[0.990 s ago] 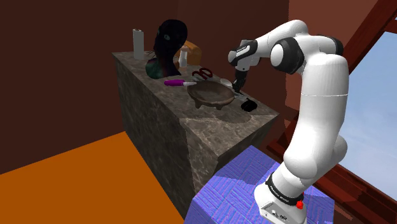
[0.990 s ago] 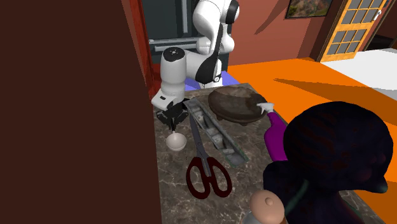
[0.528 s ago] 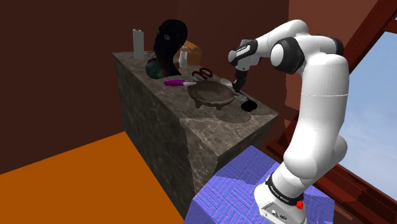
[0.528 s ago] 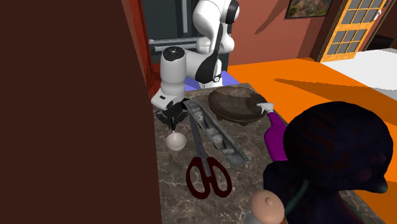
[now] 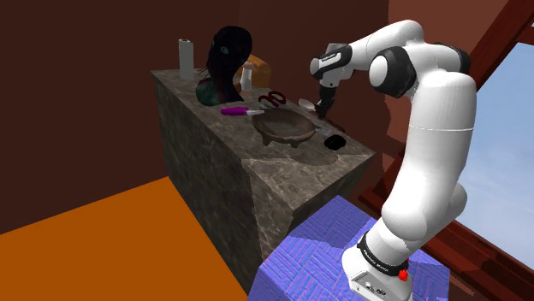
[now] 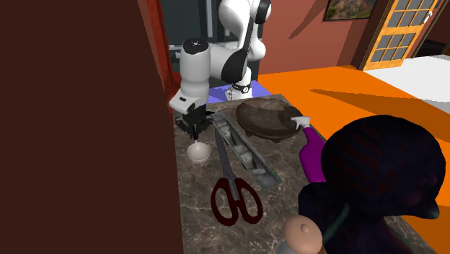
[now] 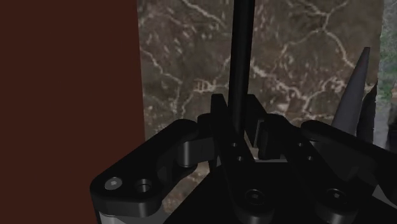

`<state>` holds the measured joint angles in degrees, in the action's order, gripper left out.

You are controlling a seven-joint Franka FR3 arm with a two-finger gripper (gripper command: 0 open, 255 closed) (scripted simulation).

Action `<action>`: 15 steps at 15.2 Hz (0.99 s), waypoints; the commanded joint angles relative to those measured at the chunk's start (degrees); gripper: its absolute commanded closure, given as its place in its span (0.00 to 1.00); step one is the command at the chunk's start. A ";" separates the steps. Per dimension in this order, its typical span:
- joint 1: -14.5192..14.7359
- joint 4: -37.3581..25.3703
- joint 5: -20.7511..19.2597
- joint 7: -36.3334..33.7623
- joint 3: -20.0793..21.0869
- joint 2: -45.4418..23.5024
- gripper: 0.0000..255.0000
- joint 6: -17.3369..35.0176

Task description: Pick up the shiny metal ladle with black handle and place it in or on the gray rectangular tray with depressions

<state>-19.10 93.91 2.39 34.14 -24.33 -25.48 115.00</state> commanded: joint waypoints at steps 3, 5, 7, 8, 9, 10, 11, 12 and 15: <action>-0.01 -2.03 -0.31 0.10 -0.21 0.82 1.00 -2.81; 0.02 -2.96 -0.48 0.12 -0.31 1.26 1.00 -4.15; 0.04 -3.95 -0.63 0.16 -0.41 1.66 1.00 -5.51; 0.04 -4.47 -0.69 0.18 -0.45 1.85 1.00 -6.19; 0.04 -5.01 -0.76 0.20 -0.49 2.02 1.00 -6.89; 0.03 -5.56 -0.82 0.23 -0.53 2.18 1.00 -7.58; 0.02 -6.14 -0.87 0.26 -0.56 2.32 1.00 -8.29; 0.01 -6.72 -0.92 0.29 -0.60 2.45 1.00 -8.99; 0.95 -7.49 -1.25 -0.88 -0.37 3.15 1.00 -10.51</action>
<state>-18.59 86.56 1.25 33.83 -24.85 -22.51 104.88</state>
